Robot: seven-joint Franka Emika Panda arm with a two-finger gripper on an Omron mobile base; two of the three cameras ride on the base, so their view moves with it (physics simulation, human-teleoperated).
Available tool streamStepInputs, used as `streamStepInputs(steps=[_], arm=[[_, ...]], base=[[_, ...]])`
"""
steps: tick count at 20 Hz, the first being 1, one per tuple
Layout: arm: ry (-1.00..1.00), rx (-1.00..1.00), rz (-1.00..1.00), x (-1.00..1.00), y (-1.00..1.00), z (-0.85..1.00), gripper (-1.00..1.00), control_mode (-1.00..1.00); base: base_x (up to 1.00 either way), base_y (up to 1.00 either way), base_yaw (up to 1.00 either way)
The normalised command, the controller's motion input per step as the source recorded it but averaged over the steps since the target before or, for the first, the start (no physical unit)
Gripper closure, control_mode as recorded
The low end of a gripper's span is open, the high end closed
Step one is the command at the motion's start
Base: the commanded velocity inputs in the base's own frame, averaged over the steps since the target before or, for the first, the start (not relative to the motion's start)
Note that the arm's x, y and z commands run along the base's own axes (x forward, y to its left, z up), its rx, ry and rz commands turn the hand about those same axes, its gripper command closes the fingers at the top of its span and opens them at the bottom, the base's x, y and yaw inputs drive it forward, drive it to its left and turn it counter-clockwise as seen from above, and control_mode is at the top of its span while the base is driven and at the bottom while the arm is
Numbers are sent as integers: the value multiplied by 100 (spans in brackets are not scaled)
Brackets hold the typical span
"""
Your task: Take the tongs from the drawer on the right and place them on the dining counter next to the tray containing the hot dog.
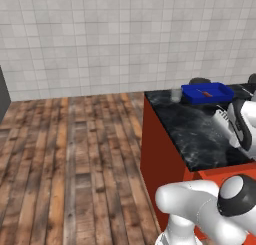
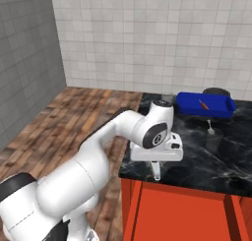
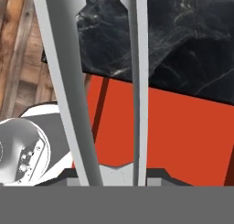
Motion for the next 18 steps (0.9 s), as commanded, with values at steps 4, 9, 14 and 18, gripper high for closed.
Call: streamStepInputs(steps=[4,9,14,18], arm=[[7,0,0,40,38,0,100,-100],[0,0,0,29,43,0,100,-100],[0,0,0,15,50,0,100,-100],[-2,0,0,4,59,0,100,-100]], base=[[0,0,0],[0,0,0],[0,0,0],[0,0,0]])
